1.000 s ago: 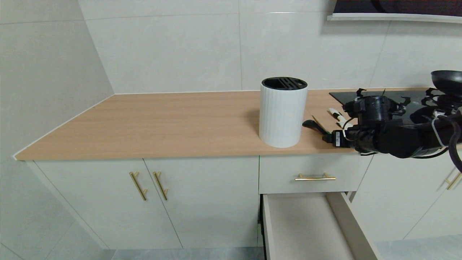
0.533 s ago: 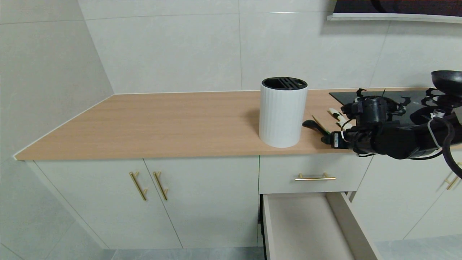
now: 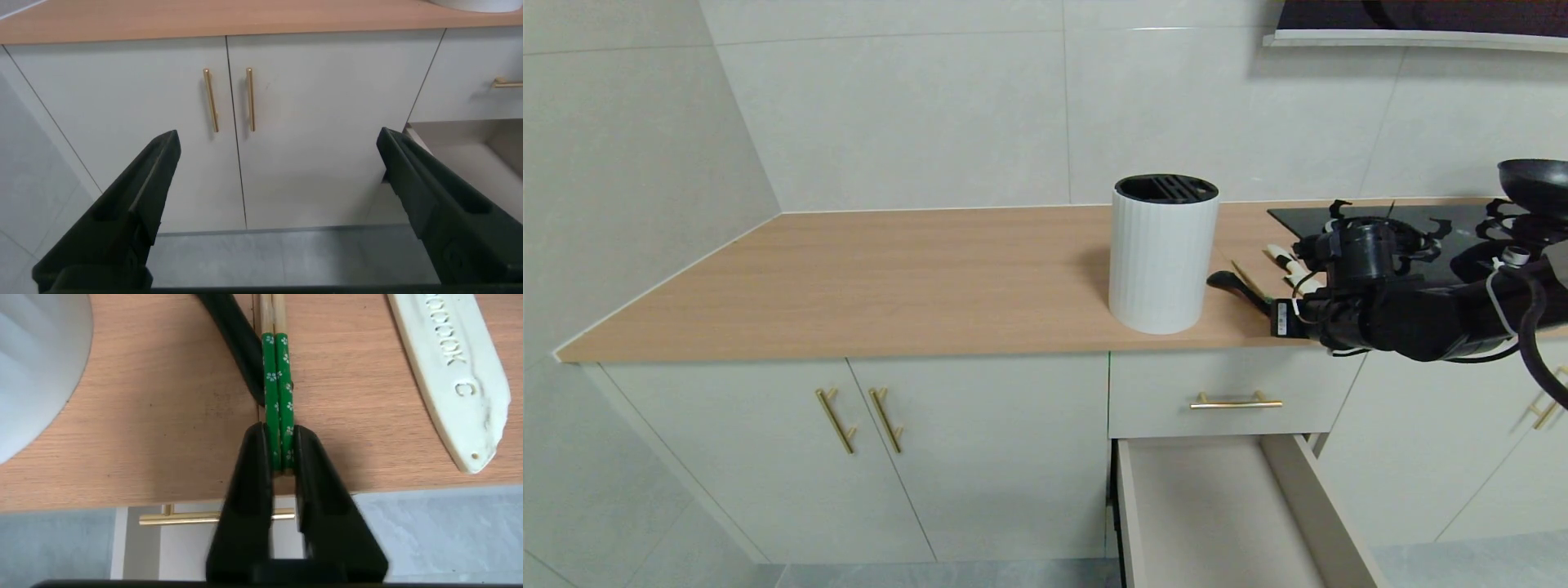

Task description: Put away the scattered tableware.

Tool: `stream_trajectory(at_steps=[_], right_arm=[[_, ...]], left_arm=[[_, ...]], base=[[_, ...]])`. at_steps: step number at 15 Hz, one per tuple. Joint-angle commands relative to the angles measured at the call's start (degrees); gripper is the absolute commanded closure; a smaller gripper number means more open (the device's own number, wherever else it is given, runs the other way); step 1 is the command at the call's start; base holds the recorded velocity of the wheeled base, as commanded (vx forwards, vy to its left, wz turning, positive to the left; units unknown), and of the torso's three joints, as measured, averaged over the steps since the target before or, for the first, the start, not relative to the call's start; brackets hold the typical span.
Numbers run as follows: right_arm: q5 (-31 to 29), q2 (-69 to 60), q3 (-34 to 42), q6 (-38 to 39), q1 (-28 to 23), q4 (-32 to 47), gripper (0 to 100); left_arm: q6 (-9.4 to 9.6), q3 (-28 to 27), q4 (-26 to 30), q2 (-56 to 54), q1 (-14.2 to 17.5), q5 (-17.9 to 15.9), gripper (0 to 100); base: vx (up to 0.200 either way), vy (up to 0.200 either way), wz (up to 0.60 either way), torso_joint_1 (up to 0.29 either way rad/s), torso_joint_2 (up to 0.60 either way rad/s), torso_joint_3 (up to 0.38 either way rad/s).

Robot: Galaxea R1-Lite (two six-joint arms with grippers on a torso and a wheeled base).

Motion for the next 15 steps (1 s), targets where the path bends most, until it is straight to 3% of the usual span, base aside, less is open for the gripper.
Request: stream_trajectory(at_steps=[1,7,13,15], right_arm=[[0.0,-0.1,0.0,-0.1,0.0,0.0,100],[-0.1,-3.7,2.3,1.8,0.1,0.4,100],[-0.7,-23.2,16.8,3.6,6.0,1.5,100],[-0.6,-30.5,19.6,3.7,6.3,7.8,100]], left_arm=[[0.0,0.0,0.0,0.0,0.0,0.0,0],[0.0,0.0,0.0,0.0,0.0,0.0,0],[0.0,0.0,0.0,0.0,0.0,0.0,0],[0.0,0.0,0.0,0.0,0.0,0.0,0]], base=[[0.0,0.0,0.0,0.0,0.0,0.0],[0.0,0.0,0.0,0.0,0.0,0.0],[0.0,0.0,0.0,0.0,0.0,0.0],[0.0,0.0,0.0,0.0,0.0,0.0]])
